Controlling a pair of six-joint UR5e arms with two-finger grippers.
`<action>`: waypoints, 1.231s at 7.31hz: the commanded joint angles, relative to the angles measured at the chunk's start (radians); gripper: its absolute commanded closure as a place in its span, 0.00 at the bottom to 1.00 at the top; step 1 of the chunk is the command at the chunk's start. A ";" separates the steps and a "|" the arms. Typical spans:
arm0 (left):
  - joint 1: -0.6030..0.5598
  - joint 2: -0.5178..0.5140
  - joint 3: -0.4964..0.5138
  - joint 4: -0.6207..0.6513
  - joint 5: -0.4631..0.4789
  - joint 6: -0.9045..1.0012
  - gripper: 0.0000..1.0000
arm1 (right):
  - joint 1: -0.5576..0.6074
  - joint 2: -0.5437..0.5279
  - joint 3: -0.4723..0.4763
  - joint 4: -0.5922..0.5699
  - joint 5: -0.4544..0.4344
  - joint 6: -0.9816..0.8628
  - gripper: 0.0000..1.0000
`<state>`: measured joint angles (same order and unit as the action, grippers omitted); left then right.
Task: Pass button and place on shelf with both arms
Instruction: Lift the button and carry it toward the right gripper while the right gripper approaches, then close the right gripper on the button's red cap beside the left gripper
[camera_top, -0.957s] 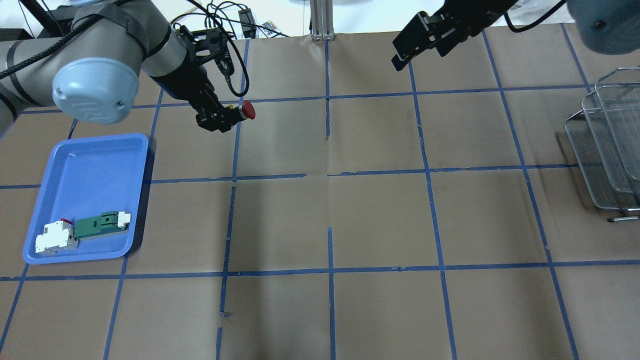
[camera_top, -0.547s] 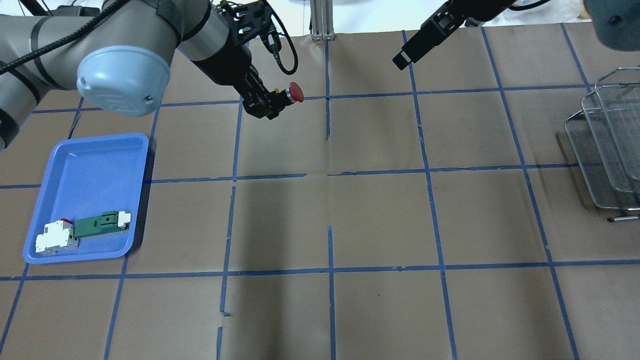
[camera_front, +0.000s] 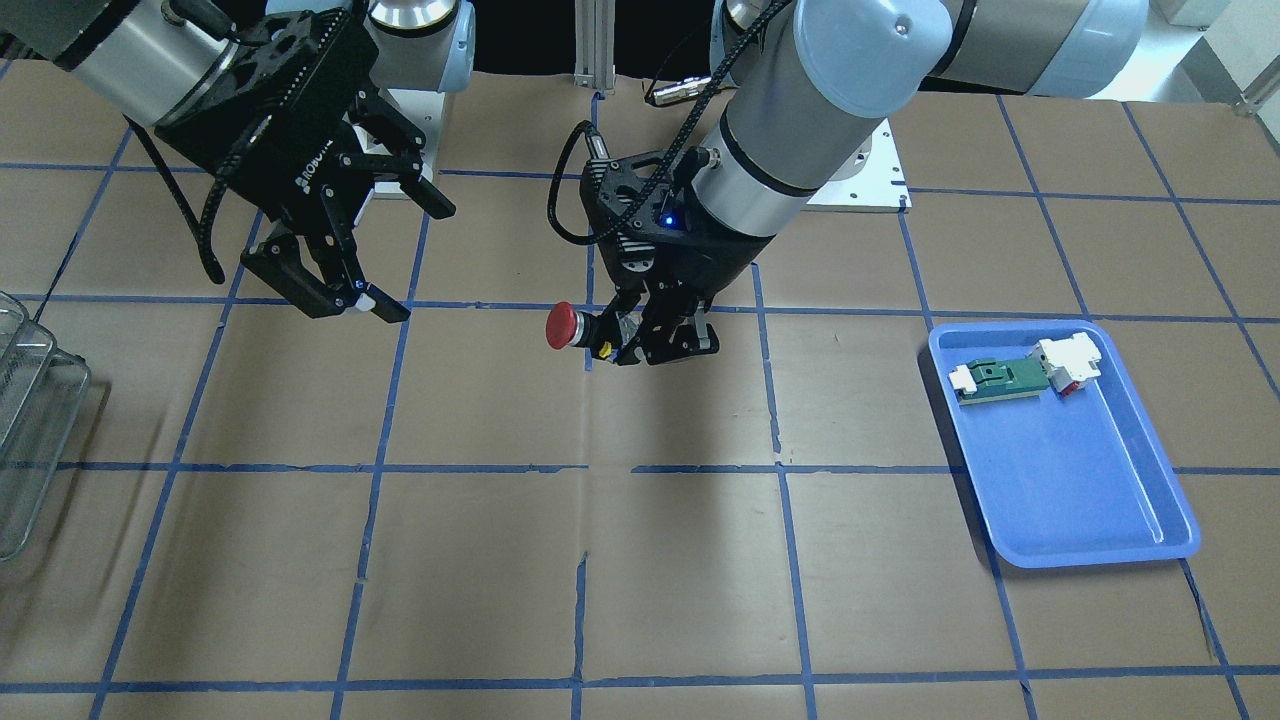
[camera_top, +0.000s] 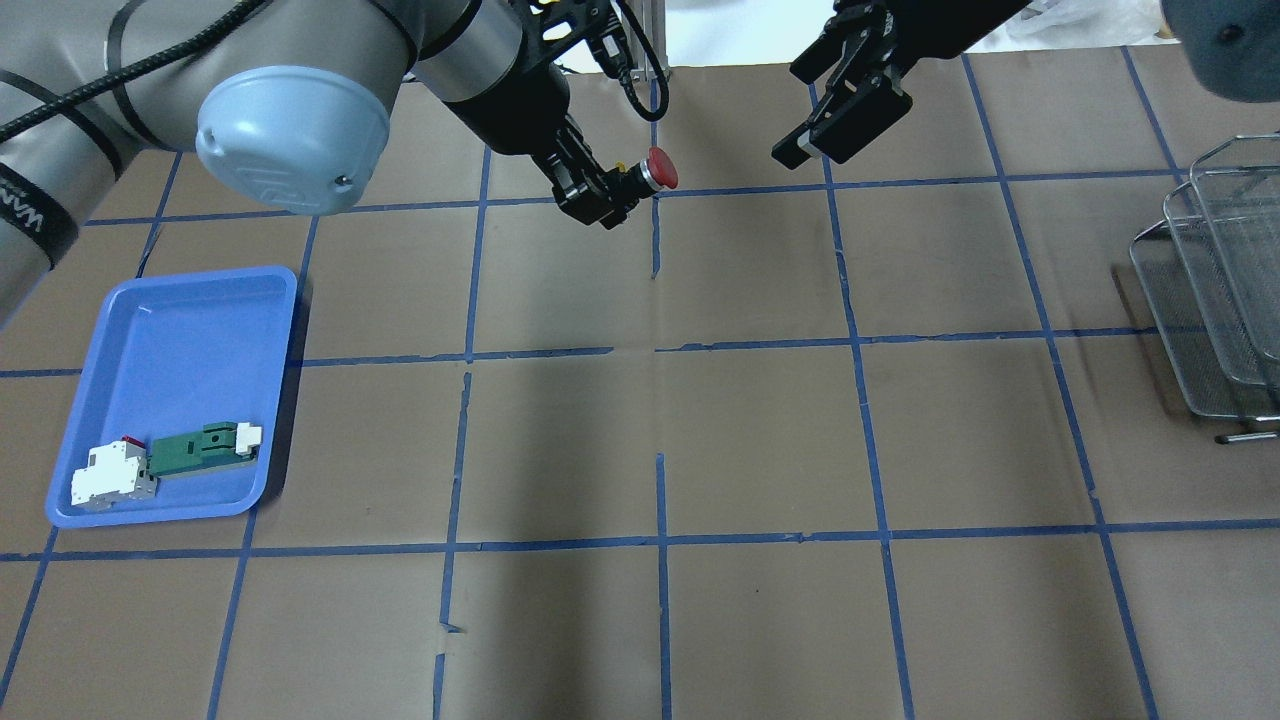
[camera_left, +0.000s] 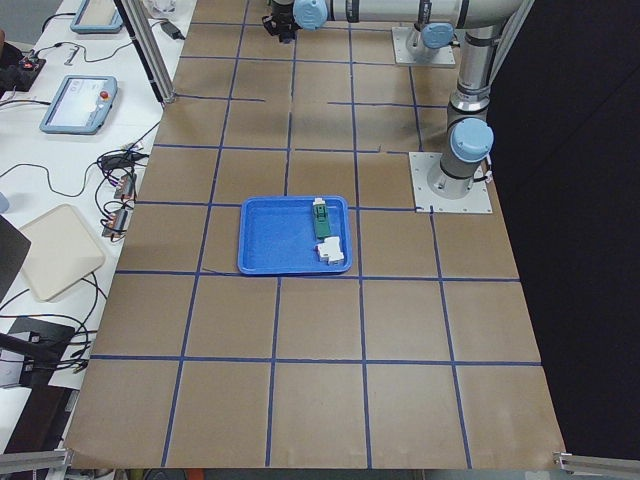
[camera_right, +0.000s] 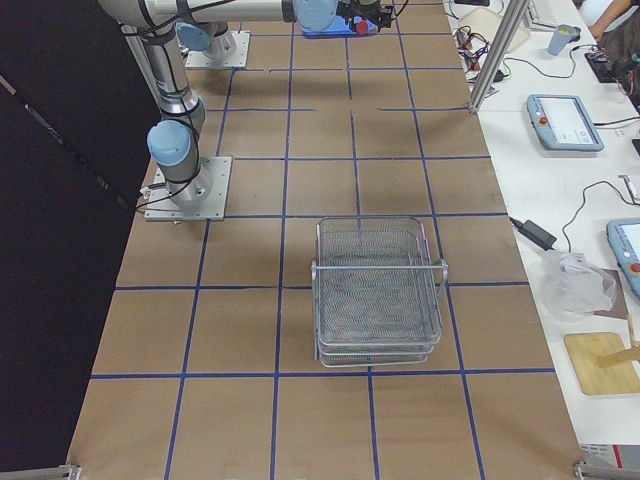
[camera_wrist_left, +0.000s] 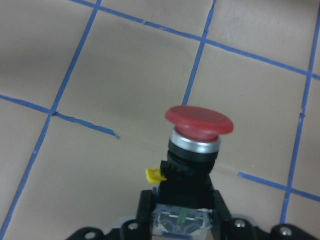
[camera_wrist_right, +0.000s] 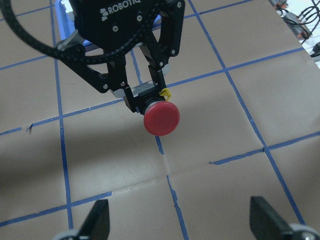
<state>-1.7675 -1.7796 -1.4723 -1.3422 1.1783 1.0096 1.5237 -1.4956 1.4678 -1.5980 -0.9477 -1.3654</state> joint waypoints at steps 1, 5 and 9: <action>-0.042 0.002 0.012 0.008 -0.038 -0.052 1.00 | -0.020 0.026 0.028 0.009 0.050 -0.175 0.00; -0.063 -0.004 0.050 0.064 -0.106 -0.040 1.00 | -0.025 0.043 0.023 0.118 0.106 -0.261 0.00; -0.063 -0.014 0.050 0.112 -0.151 -0.037 1.00 | -0.016 0.023 0.008 0.113 0.099 -0.245 0.00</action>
<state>-1.8300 -1.7934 -1.4232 -1.2362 1.0326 0.9724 1.5026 -1.4675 1.4765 -1.4814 -0.8543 -1.6158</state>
